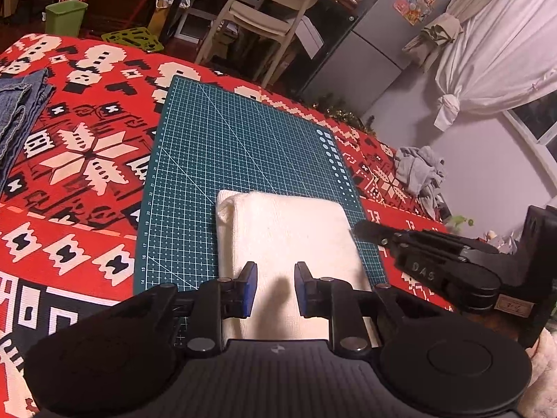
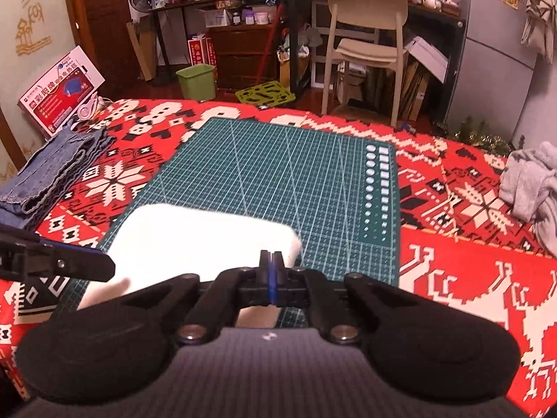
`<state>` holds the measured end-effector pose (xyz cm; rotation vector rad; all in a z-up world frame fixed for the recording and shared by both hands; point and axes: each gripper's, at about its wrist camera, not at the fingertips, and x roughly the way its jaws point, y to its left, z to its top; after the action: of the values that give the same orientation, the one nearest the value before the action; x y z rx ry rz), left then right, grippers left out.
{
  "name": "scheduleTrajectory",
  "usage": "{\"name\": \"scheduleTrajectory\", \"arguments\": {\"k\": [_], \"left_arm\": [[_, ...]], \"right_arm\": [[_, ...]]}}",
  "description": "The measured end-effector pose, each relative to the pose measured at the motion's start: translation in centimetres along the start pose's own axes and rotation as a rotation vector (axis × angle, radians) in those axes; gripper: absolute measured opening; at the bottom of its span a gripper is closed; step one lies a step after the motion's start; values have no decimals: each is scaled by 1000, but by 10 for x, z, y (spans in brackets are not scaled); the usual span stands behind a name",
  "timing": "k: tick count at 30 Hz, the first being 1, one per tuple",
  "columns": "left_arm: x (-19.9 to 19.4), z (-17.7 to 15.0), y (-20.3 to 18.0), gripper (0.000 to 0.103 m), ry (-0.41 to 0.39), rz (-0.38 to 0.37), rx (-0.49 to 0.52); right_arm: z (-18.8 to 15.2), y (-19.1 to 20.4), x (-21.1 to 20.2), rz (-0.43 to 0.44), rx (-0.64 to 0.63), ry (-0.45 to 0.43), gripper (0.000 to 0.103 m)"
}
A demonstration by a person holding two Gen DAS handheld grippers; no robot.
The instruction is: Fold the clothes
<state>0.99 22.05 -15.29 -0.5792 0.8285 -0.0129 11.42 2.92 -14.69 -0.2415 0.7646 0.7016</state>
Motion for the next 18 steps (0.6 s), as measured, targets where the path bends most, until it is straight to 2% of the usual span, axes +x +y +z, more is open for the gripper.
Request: {"name": "scheduleTrajectory", "arguments": {"k": [5, 11, 14, 17, 18], "left_arm": [[1, 3, -5, 21, 3, 11, 16], [1, 3, -12, 21, 8, 35, 39], [2, 1, -14, 21, 13, 41, 40], [3, -1, -16, 21, 18, 46, 35], [3, -2, -16, 21, 19, 47, 32]], "right_arm": [[3, -19, -11, -8, 38, -27, 0], [0, -64, -34, -57, 115, -55, 0], [-2, -87, -44, -38, 176, -59, 0], [-4, -90, -46, 17, 183, -59, 0], [-4, -86, -45, 34, 175, -58, 3]]}}
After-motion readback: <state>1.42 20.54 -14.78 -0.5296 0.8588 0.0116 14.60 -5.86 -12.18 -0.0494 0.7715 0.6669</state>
